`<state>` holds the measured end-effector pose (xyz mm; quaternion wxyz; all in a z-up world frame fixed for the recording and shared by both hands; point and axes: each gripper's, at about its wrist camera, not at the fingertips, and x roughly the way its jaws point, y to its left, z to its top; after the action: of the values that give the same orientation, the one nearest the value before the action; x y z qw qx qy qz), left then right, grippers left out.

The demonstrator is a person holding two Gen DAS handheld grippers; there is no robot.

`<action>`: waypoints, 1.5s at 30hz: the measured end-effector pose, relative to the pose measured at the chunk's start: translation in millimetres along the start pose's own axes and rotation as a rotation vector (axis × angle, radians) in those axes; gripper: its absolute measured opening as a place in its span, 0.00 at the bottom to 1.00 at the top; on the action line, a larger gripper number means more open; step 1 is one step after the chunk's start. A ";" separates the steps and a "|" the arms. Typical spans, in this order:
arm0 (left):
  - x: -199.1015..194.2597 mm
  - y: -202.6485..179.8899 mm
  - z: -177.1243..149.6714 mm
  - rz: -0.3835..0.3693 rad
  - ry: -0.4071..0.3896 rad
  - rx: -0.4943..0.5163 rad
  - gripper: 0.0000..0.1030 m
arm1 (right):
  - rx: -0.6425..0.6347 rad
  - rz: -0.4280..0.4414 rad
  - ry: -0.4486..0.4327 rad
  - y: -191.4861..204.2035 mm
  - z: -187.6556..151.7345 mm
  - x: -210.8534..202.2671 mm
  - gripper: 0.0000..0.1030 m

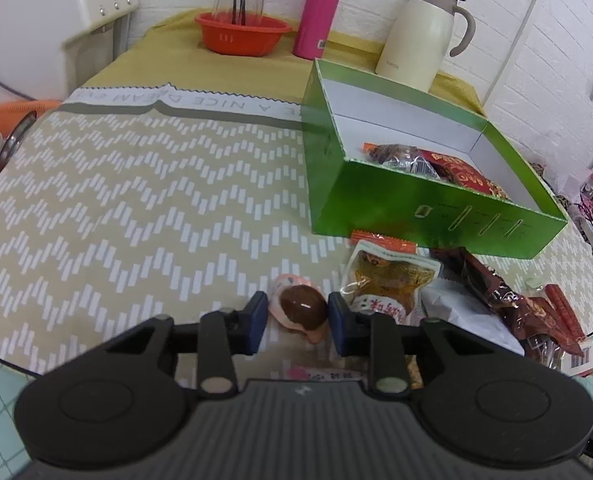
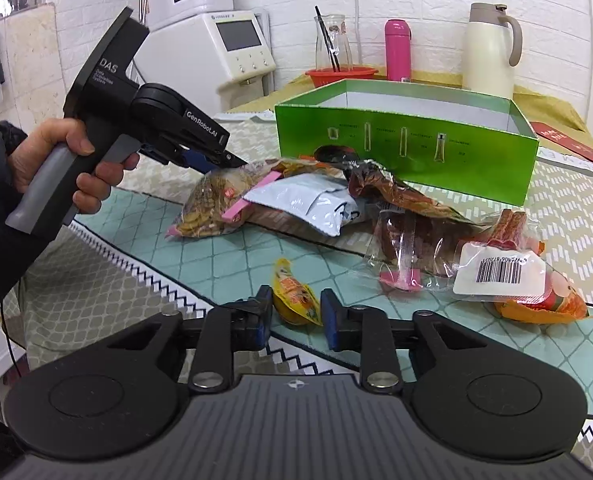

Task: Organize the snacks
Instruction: 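Place the yellow candy and round chocolate into the green box, opening both grippers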

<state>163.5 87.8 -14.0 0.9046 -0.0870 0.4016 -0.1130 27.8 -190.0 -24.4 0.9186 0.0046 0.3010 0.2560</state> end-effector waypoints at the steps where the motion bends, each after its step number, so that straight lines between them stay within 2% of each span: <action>1: -4.0 0.5 1.4 -0.006 -0.008 -0.005 0.27 | 0.003 0.005 -0.006 0.2 1.8 -2.2 0.38; 6: -25.8 -5.7 9.1 -0.018 -0.071 0.015 0.27 | 0.003 0.028 -0.055 1.7 14.2 -15.5 0.38; 9: -39.8 -13.8 18.2 -0.043 -0.117 0.032 0.27 | -0.002 0.043 -0.113 -0.6 27.1 -26.4 0.38; 15: -52.2 -39.8 44.9 -0.086 -0.188 0.077 0.27 | -0.006 -0.037 -0.228 -25.4 65.8 -30.2 0.38; 19: -42.9 -56.8 62.1 -0.092 -0.204 0.100 0.27 | 0.015 -0.113 -0.258 -51.9 88.5 -16.4 0.38; 23: -23.1 -67.3 77.2 -0.069 -0.202 0.111 0.27 | 0.032 -0.183 -0.254 -78.4 102.7 3.5 0.38; 27: 2.2 -71.1 89.6 -0.064 -0.174 0.106 0.27 | 0.064 -0.214 -0.228 -100.8 108.5 23.1 0.38; 34: 40.6 -73.0 99.3 -0.029 -0.135 0.124 0.28 | 0.089 -0.224 -0.211 -123.2 119.5 50.5 0.39; 41: 66.0 -68.4 101.7 -0.017 -0.095 0.125 0.29 | 0.110 -0.220 -0.149 -140.4 119.7 80.8 0.39; 43: 68.2 -68.2 100.9 -0.023 -0.094 0.131 0.33 | 0.111 -0.214 -0.137 -141.3 119.1 85.2 0.41; 44: 67.8 -67.8 100.4 -0.031 -0.101 0.132 0.33 | 0.111 -0.204 -0.140 -141.5 118.9 85.4 0.47; 45: 66.3 -67.2 99.9 -0.039 -0.116 0.129 0.44 | 0.107 -0.193 -0.148 -140.6 119.0 84.3 0.61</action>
<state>272.1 11.8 22.0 0.9278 -0.0428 0.3386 -0.1508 217.6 -255.0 3.7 0.9571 0.0435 0.2447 0.1491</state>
